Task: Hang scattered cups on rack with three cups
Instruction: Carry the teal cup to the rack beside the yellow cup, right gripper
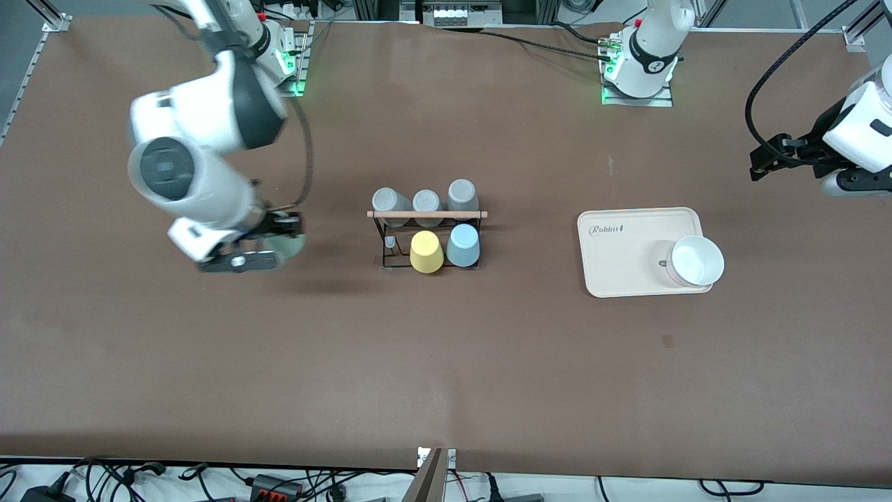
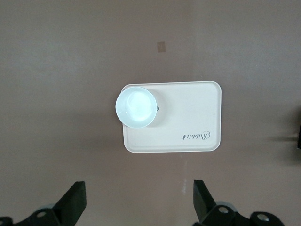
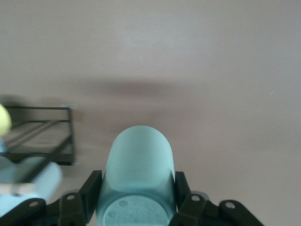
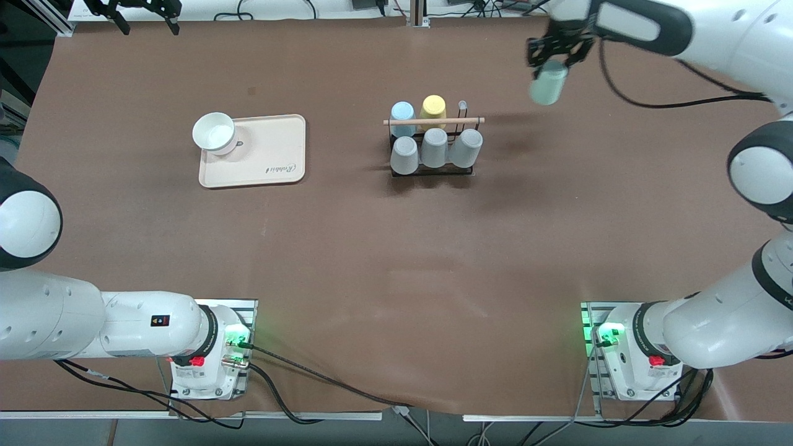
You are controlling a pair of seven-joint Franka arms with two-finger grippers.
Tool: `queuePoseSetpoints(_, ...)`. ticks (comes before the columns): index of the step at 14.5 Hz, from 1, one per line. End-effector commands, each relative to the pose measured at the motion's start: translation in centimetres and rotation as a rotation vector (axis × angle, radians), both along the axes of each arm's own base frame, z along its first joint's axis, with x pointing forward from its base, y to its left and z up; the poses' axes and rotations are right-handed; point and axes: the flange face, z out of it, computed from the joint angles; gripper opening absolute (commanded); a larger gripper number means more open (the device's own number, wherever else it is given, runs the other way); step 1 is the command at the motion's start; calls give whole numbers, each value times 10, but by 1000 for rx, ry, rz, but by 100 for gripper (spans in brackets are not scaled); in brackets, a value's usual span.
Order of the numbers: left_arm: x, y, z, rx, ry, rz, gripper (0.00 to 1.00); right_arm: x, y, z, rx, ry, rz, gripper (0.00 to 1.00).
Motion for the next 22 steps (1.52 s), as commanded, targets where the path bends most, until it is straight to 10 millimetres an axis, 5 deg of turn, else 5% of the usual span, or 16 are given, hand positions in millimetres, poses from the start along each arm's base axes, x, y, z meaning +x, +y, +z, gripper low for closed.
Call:
queuePoseSetpoints(1, 2, -5, 6, -34, -7, -7, 100, 0, 56, 10, 13, -56, -129, 28)
queuePoseSetpoints(6, 2, -4, 8, -30, -22, 0, 100, -12, 116, -5, 100, -23, -217, 28)
queuePoseSetpoints(22, 4, 9, 22, -38, -76, 49, 100, -10, 145, -68, 95, -40, -255, 28)
